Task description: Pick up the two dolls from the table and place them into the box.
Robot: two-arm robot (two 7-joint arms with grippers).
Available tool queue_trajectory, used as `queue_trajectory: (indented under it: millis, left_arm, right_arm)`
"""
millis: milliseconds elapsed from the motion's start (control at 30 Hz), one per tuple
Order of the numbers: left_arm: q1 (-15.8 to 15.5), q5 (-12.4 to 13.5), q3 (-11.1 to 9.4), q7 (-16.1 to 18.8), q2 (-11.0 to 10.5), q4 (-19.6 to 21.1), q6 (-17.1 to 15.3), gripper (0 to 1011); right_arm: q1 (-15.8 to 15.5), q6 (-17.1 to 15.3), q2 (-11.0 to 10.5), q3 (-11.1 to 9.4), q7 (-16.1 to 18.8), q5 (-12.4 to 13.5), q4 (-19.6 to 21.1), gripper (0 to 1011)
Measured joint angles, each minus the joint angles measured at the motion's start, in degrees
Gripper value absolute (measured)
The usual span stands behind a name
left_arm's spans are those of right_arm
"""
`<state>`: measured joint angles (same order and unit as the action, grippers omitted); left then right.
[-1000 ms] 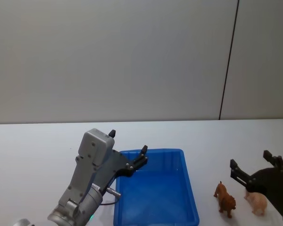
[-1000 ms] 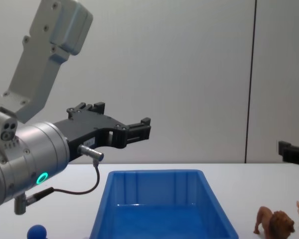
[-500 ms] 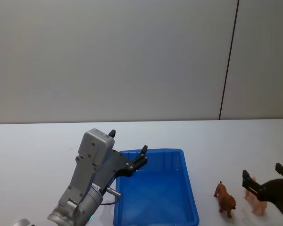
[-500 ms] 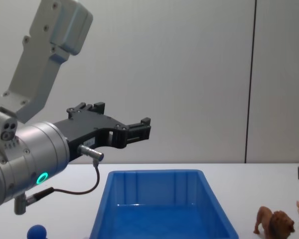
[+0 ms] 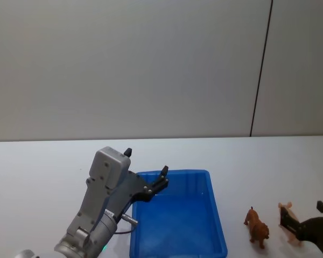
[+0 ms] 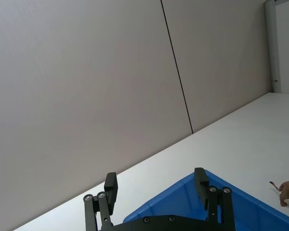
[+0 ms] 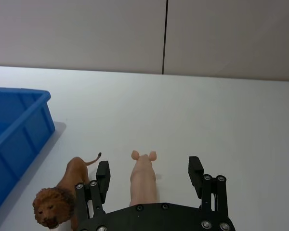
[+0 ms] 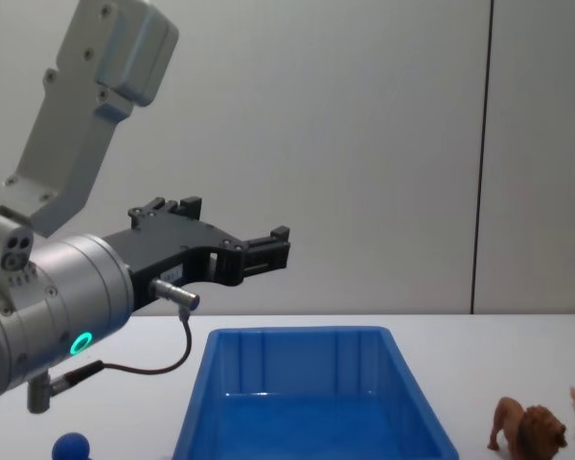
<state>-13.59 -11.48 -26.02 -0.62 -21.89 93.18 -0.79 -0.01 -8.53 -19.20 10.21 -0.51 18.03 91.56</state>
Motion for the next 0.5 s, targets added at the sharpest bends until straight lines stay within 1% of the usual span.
queue_trajectory:
  millis: [300,400,433,500]
  left_arm:
    - [0.0,0.0,0.0,0.0,0.0,0.0,0.0,1001]
    - [0.0,0.0,0.0,0.0,0.0,0.0,0.0,1001]
    - [0.0,0.0,0.0,0.0,0.0,0.0,0.0,1001]
    - [0.0,0.0,0.0,0.0,0.0,0.0,0.0,1001]
  right_arm:
    - [1.1,-0.6,0.8,0.0,1.3,0.9,-3.8,994]
    - [1.5,-1.0,1.1,0.1,1.8,1.3,-5.0,901]
    - [1.6,-1.2,1.2,0.1,1.8,1.4,-5.4,901]
    - [1.7,-1.5,1.3,0.1,2.0,1.5,-5.9,855]
